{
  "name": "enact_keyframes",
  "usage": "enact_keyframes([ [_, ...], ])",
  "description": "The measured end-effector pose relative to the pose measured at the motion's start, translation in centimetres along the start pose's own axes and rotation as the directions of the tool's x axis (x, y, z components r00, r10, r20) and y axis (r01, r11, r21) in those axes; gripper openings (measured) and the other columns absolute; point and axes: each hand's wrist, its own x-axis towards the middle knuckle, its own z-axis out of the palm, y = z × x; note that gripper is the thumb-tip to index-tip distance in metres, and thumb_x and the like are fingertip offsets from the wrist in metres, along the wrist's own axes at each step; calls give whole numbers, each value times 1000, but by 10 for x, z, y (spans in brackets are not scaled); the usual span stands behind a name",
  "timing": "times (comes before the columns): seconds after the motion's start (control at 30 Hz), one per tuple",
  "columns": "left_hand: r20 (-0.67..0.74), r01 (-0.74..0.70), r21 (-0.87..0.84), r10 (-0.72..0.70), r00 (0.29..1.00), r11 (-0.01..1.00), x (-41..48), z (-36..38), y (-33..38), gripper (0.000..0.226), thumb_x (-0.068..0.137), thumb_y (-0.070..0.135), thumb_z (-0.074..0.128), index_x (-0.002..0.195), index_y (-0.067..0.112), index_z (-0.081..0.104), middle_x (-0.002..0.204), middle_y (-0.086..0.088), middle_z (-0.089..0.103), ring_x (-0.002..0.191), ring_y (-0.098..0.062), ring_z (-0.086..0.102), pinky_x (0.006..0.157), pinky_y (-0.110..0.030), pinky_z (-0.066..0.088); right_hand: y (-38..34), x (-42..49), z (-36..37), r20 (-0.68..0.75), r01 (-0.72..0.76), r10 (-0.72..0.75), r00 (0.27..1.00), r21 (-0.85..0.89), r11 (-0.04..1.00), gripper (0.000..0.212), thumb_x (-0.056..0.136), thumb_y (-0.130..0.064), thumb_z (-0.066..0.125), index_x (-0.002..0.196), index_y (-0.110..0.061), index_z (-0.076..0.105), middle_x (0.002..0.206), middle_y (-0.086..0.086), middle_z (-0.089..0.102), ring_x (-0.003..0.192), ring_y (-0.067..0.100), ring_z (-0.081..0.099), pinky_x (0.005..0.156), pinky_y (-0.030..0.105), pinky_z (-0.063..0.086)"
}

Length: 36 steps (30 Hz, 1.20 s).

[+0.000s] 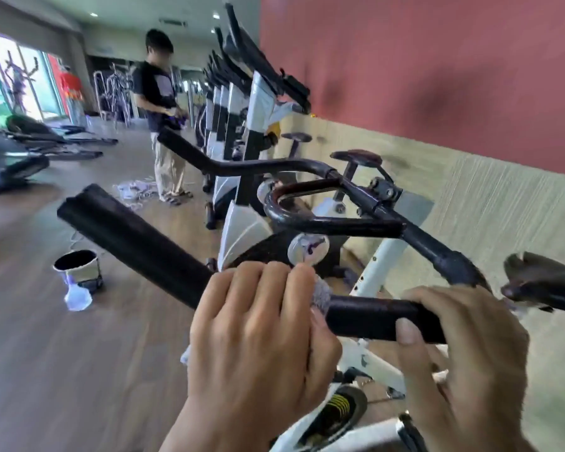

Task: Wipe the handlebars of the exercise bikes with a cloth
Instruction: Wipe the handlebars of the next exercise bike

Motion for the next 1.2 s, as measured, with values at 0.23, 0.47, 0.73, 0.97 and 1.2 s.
enact_keyframes([
  [0.23, 346, 123, -8, -113, 931, 992, 22, -20, 11, 26, 90, 25, 40, 84, 16, 63, 78, 0, 60, 71, -25, 54, 68, -39, 41, -14, 8, -11, 206, -133, 150, 967, -92, 987, 36, 90, -28, 44, 98, -4, 70, 99, 13, 66, 100, 36, 57, 97, 58, 40],
  [0.47, 463, 239, -7, -209, 862, 971, 37, -20, 48, 20, 90, 22, 42, 83, 16, 59, 76, 0, 56, 72, -25, 51, 69, -40, 38, -6, 22, -33, 333, -269, 202, 921, 170, 948, 33, 97, -20, 42, 112, -4, 66, 118, 8, 62, 117, 24, 56, 105, 46, 39],
  [0.73, 605, 314, -202, -134, 785, 928, 55, -11, 105, 33, 86, 24, 41, 107, 11, 63, 98, -3, 65, 87, -25, 59, 80, -36, 40, 43, 21, -58, 495, -500, 300, 815, 340, 796, 37, 100, -18, 37, 128, -11, 62, 142, -1, 51, 143, 15, 34, 110, 54, 37],
  [0.97, 597, 210, -65, -130, 792, 976, 41, -51, 24, 43, 88, 19, 36, 120, 5, 62, 124, -10, 62, 131, -34, 49, 117, -52, 23, -29, 37, -48, 328, -298, 253, 910, 92, 950, 34, 97, -26, 46, 123, -11, 64, 132, 4, 61, 132, 22, 49, 110, 49, 35],
  [1.2, 586, 93, -30, -58, 809, 995, 18, -56, -19, 35, 89, 21, 39, 113, 14, 65, 102, 1, 66, 97, -23, 62, 112, -44, 23, -69, 44, -9, 377, -194, 303, 875, -299, 934, 42, 100, -45, 41, 115, -15, 67, 103, 2, 68, 102, 28, 61, 100, 50, 40],
])
